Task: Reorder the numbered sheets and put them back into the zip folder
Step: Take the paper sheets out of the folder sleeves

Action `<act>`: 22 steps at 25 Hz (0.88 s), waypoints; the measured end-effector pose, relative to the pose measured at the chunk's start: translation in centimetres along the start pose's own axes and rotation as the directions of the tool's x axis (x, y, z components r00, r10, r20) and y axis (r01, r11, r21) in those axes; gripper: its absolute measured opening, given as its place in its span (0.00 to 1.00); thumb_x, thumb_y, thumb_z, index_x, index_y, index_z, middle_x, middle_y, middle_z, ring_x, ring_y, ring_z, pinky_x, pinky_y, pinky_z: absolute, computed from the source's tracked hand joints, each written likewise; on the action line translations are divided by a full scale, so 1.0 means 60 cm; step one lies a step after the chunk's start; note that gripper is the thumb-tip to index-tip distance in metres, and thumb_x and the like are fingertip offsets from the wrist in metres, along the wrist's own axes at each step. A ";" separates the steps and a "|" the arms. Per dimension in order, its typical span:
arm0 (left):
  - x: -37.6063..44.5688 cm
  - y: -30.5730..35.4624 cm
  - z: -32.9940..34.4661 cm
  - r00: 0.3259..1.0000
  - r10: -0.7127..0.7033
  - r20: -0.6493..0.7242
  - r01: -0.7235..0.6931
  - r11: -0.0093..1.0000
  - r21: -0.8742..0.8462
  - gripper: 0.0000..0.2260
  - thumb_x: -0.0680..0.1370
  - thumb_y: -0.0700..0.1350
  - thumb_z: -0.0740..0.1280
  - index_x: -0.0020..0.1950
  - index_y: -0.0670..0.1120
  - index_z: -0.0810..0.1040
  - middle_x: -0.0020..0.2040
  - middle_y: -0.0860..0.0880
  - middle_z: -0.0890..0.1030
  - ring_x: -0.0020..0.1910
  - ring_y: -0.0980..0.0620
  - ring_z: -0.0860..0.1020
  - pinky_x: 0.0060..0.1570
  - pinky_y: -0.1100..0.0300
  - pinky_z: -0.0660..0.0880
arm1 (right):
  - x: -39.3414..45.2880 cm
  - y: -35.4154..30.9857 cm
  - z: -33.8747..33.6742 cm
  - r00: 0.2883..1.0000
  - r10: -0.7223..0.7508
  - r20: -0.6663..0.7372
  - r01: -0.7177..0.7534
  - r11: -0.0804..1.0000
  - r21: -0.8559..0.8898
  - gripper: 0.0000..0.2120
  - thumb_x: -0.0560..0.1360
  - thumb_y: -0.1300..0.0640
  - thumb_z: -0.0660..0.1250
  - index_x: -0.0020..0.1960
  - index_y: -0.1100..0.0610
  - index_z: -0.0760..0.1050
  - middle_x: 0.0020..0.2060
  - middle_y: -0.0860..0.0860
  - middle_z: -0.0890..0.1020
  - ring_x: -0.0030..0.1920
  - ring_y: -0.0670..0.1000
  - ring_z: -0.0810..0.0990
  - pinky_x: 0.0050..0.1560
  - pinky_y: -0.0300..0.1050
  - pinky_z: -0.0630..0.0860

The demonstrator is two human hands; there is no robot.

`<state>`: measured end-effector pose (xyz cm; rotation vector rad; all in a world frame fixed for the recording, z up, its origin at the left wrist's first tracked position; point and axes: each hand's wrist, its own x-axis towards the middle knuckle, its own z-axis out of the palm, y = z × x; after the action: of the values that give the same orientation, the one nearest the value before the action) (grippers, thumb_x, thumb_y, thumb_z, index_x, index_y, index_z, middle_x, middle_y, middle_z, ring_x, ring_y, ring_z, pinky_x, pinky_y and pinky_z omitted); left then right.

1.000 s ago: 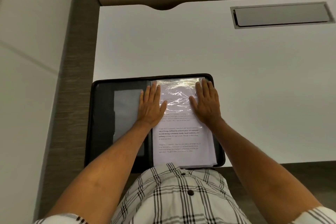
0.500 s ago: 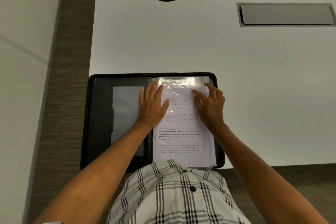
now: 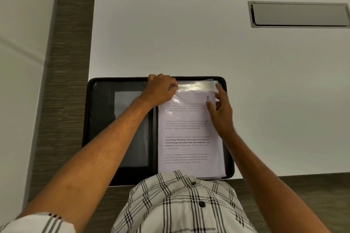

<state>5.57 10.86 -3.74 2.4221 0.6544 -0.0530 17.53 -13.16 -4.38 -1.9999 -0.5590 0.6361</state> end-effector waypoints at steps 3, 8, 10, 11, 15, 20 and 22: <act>0.019 0.005 -0.020 0.996 -0.034 0.084 0.043 0.994 -0.105 0.13 0.82 0.44 0.58 0.50 0.52 0.83 0.46 0.57 0.83 0.48 0.56 0.79 0.65 0.51 0.61 | 0.000 -0.013 0.000 0.987 0.151 -0.046 -0.136 0.962 0.235 0.29 0.83 0.66 0.64 0.81 0.52 0.63 0.63 0.51 0.83 0.59 0.48 0.84 0.56 0.44 0.83; 0.058 0.010 -0.040 0.970 -0.109 0.215 0.146 0.975 -0.168 0.13 0.81 0.39 0.60 0.54 0.51 0.82 0.44 0.54 0.85 0.45 0.54 0.83 0.52 0.56 0.77 | 0.001 -0.025 0.001 0.962 0.271 -0.037 -0.235 0.887 0.397 0.21 0.84 0.68 0.61 0.75 0.55 0.71 0.50 0.43 0.88 0.52 0.44 0.86 0.49 0.38 0.81; 0.070 0.015 -0.048 0.960 -0.085 0.266 0.125 0.982 -0.139 0.09 0.79 0.40 0.66 0.50 0.51 0.84 0.42 0.54 0.85 0.42 0.56 0.83 0.46 0.57 0.78 | 0.000 -0.027 0.000 0.957 0.289 -0.038 -0.245 0.867 0.434 0.20 0.84 0.67 0.60 0.73 0.55 0.73 0.50 0.43 0.88 0.52 0.44 0.86 0.49 0.38 0.82; 0.073 0.018 -0.052 0.953 -0.069 0.295 0.105 0.988 -0.110 0.06 0.78 0.41 0.69 0.49 0.50 0.84 0.43 0.54 0.85 0.40 0.57 0.82 0.44 0.58 0.76 | -0.001 -0.028 0.001 0.955 0.295 -0.040 -0.247 0.860 0.446 0.19 0.84 0.66 0.61 0.73 0.54 0.74 0.51 0.43 0.88 0.52 0.45 0.86 0.49 0.39 0.82; 0.087 0.016 -0.052 0.920 -0.040 0.389 0.111 0.980 -0.163 0.06 0.73 0.42 0.78 0.47 0.46 0.84 0.43 0.50 0.85 0.38 0.53 0.82 0.44 0.55 0.79 | -0.002 -0.035 0.002 0.952 0.301 -0.049 -0.242 0.844 0.478 0.16 0.84 0.66 0.60 0.67 0.52 0.77 0.55 0.48 0.86 0.53 0.47 0.86 0.51 0.42 0.83; 0.093 0.014 -0.041 0.868 0.037 0.495 0.041 0.988 -0.147 0.11 0.74 0.42 0.77 0.56 0.46 0.85 0.51 0.51 0.85 0.50 0.55 0.82 0.54 0.59 0.76 | -0.003 -0.035 0.005 0.961 0.269 -0.063 -0.209 0.859 0.468 0.14 0.84 0.68 0.61 0.63 0.54 0.78 0.55 0.51 0.85 0.50 0.43 0.85 0.48 0.37 0.80; 0.091 0.016 -0.033 0.862 0.024 0.507 0.024 0.996 -0.088 0.09 0.75 0.42 0.76 0.54 0.47 0.86 0.51 0.53 0.85 0.51 0.55 0.81 0.57 0.56 0.76 | -0.005 -0.036 0.006 0.964 0.260 -0.057 -0.206 0.863 0.461 0.14 0.84 0.68 0.61 0.63 0.54 0.78 0.56 0.51 0.84 0.51 0.43 0.85 0.48 0.37 0.80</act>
<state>10.56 13.75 -2.66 2.1808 0.3987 -0.6291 16.77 -12.13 -2.58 -1.6546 -0.0772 0.7154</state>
